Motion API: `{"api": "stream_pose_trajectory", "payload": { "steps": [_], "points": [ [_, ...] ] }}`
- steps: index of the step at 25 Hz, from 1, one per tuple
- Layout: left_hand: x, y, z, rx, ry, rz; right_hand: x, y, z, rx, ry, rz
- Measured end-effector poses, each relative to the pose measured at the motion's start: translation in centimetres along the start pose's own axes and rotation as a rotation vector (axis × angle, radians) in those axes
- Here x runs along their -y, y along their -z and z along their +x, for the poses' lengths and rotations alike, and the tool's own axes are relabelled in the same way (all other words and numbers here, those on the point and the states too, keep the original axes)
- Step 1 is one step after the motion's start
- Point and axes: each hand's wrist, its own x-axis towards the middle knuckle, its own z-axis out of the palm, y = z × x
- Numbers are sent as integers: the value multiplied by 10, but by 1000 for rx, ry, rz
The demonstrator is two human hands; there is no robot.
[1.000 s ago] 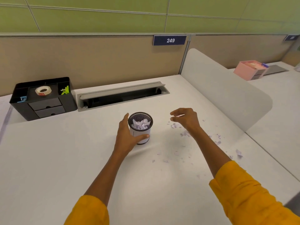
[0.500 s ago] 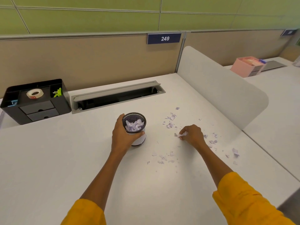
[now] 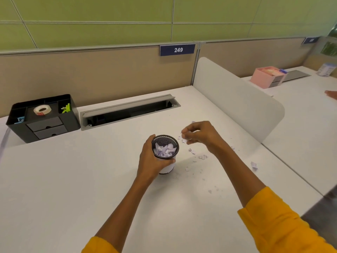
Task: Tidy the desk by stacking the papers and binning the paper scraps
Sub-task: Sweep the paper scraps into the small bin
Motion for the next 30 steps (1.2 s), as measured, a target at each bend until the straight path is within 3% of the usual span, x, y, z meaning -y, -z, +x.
{"api": "stream_pose_trajectory", "payload": {
  "steps": [6,10,13,18,24,26,30],
  "points": [
    [-18,-27,-1,37,36,85,26,-13,-5,259,27,-316],
    [-19,-34,0,8,44,21,4,27,-16,70,97,-47],
    [-17,-36,-3,-30,35,-34,-45,64,-28,-96,-19,150],
    [-17,-44,-5,-58,68,-76,-116,82,-42,-134,-169,-73],
    [-18,-49,-6,-91,91,-72,-168,120,-57,-675,-148,-455],
    [-18,-50,-7,-98,96,-70,-188,120,-63,-644,-204,-550],
    [-16,-49,-11,-107,102,-59,-188,96,-57,-417,-253,-671]
  ]
}}
